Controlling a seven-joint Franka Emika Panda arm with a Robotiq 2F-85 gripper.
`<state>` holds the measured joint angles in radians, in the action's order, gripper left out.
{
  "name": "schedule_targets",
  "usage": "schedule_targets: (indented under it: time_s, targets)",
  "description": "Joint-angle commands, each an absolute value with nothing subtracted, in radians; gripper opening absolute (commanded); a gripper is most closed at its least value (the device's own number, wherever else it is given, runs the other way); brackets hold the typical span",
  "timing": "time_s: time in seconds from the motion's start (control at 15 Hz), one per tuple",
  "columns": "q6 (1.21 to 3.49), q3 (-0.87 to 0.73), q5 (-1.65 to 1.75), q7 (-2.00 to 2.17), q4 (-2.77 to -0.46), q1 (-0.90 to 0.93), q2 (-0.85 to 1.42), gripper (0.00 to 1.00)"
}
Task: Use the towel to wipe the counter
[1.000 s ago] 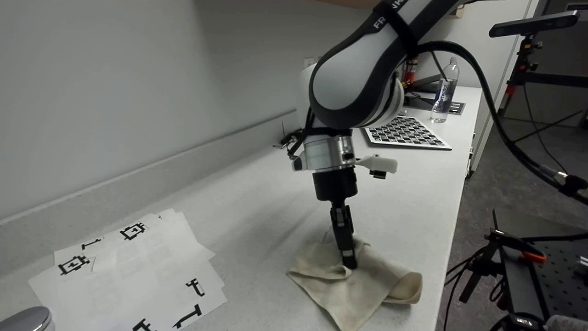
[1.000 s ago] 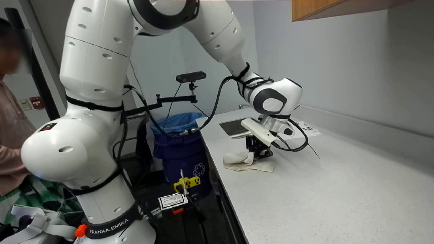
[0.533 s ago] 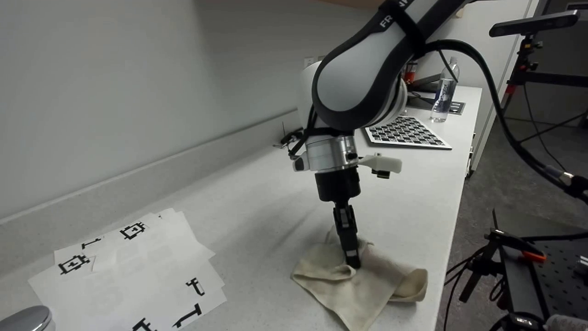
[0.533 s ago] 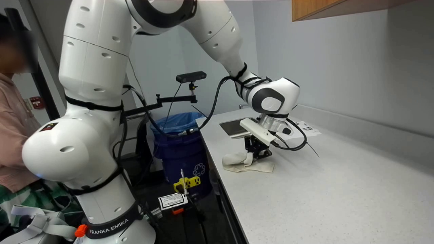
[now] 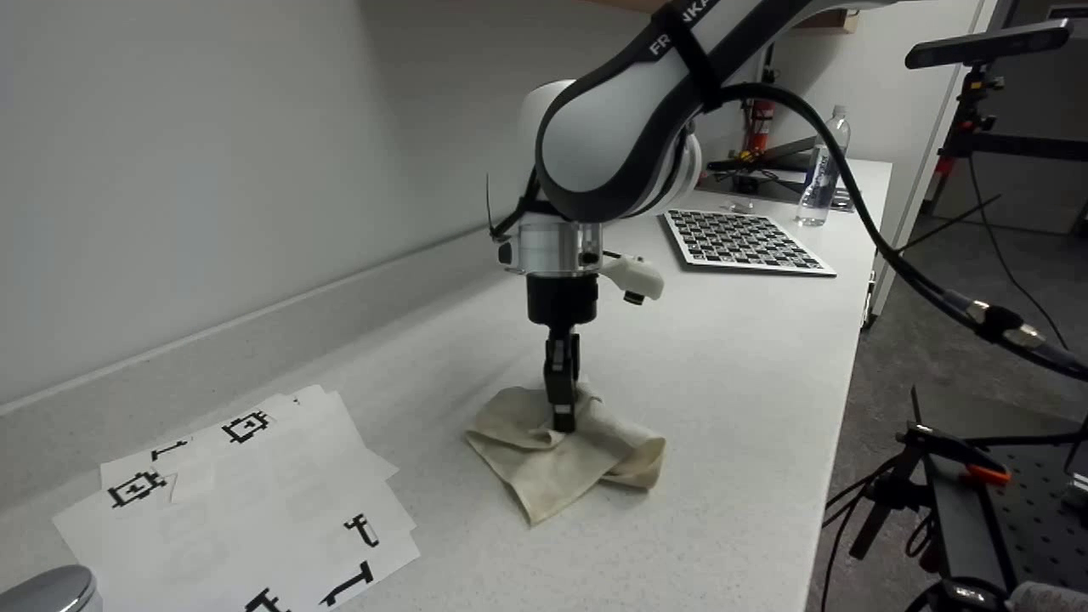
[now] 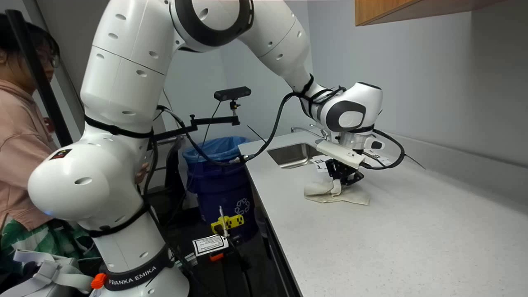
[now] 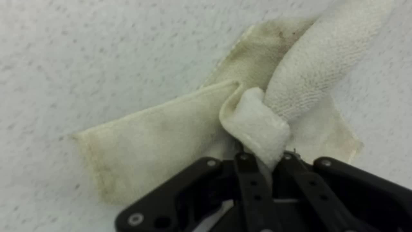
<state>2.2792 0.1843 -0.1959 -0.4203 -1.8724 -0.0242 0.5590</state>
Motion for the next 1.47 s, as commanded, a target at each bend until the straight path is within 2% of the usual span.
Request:
schedule_targets:
  time_s: [0.0, 0.6, 1.0, 1.4]
  targets:
    - [2.327, 0.157, -0.148, -0.376, -1.731, -0.003, 0.638, 0.03]
    - [2.435, 0.145, -0.08, -0.304, -1.553, 0.018, 0.728, 0.03]
    - [2.415, 0.142, -0.103, -0.278, -1.618, -0.009, 0.763, 0.03]
    - [2.358, 0.208, -0.196, -0.321, -1.783, -0.062, 0.674, 0.03]
